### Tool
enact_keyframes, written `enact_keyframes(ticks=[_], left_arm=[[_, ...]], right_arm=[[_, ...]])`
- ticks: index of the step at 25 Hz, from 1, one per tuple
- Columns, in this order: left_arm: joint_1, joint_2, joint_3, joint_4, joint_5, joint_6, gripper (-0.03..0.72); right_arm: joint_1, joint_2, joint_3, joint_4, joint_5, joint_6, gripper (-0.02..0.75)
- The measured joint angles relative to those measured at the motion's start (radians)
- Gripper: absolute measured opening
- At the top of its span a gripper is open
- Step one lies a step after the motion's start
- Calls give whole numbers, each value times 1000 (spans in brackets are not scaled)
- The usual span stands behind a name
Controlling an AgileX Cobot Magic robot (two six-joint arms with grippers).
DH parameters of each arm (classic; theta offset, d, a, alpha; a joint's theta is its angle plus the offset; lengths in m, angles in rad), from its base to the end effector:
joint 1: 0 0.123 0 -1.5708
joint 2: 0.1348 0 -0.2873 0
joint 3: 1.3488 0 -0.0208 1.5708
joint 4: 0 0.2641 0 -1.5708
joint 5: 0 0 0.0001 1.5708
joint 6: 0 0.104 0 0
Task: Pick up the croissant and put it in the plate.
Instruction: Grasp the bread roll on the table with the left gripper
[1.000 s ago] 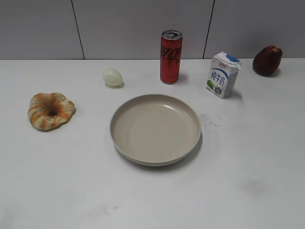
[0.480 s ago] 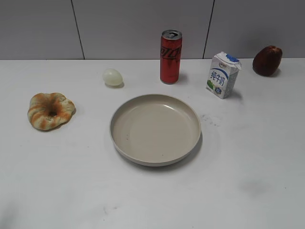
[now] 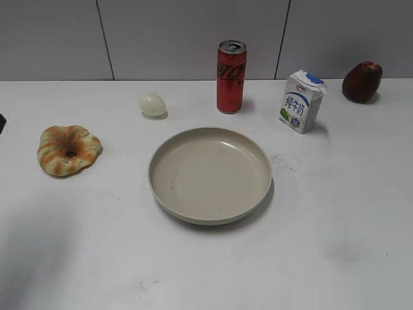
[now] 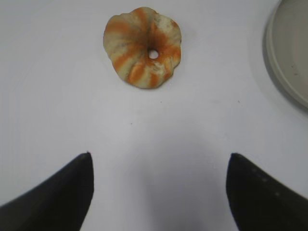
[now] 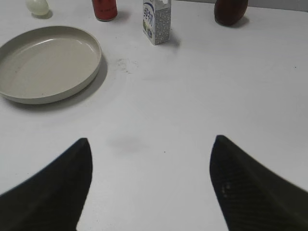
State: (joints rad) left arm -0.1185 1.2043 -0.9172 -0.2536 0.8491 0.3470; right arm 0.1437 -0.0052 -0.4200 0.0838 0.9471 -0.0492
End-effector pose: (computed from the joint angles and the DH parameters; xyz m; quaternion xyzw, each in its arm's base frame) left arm 0.2452 -0.0489 0.2828 0.1663 0.9455 -0.0834 0.2671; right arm 0.0279 0.0112 0.2641 -0.0788 0.8385 0.0672 0.5349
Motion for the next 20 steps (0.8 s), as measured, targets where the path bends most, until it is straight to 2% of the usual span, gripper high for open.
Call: enact_keyframes(ticks=[8, 13, 20], left_arm=[[0, 423, -292, 15, 55, 60, 634], [0, 619, -368, 32, 24, 110, 631], [0, 781, -434, 83, -98, 117, 631]], right_arm=[[0, 0, 0, 0, 0, 0, 572], [0, 0, 0, 0, 0, 0, 572], [0, 0, 0, 0, 0, 0, 572]])
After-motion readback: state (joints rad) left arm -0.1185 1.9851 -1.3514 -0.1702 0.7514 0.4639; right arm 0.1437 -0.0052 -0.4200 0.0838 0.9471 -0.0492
